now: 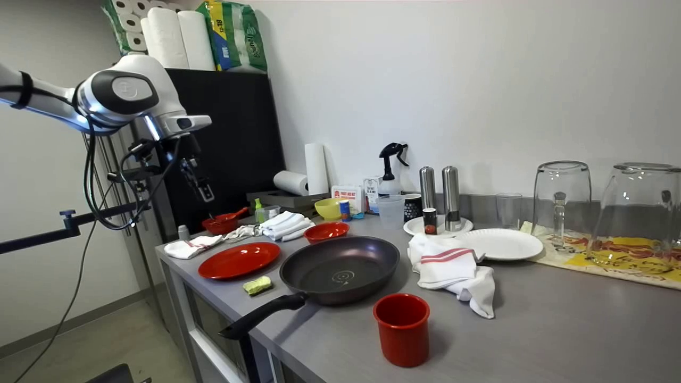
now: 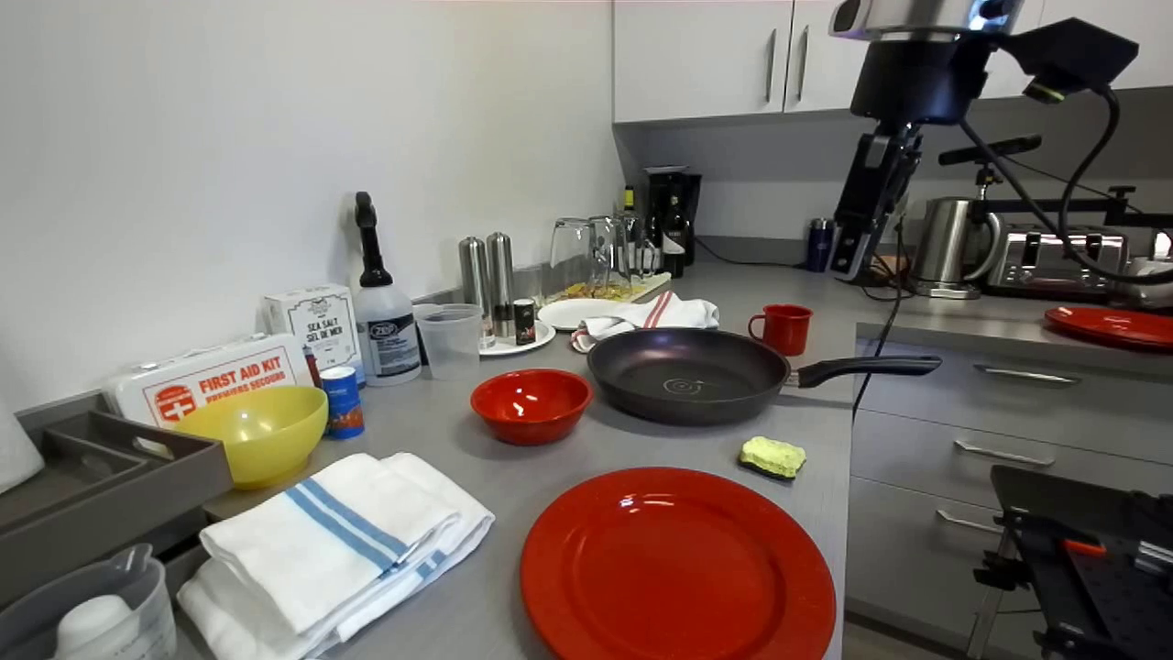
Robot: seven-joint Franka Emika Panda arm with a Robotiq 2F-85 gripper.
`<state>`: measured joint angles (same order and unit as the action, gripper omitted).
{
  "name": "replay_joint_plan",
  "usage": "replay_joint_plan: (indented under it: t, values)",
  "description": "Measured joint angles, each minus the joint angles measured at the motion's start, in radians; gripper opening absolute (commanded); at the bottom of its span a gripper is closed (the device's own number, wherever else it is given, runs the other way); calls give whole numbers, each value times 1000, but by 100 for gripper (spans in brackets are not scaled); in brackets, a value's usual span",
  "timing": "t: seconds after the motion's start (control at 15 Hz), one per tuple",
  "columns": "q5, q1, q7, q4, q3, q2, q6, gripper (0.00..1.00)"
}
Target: Pick up the sponge and clean the red plate
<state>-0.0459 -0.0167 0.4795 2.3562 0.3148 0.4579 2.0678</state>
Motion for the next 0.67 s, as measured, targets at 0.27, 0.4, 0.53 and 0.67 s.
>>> replay_joint_plan:
  t: [0.27,0.4,0.53,0.67]
  values:
    - [0,1,48,34,-8,-7,19,100]
    - [0,2,78,54,-12,-11,41,100]
    - [-1,6,117,77,-14,-16,63,100]
    - [-7,13,167,104,-14,-22,90,100]
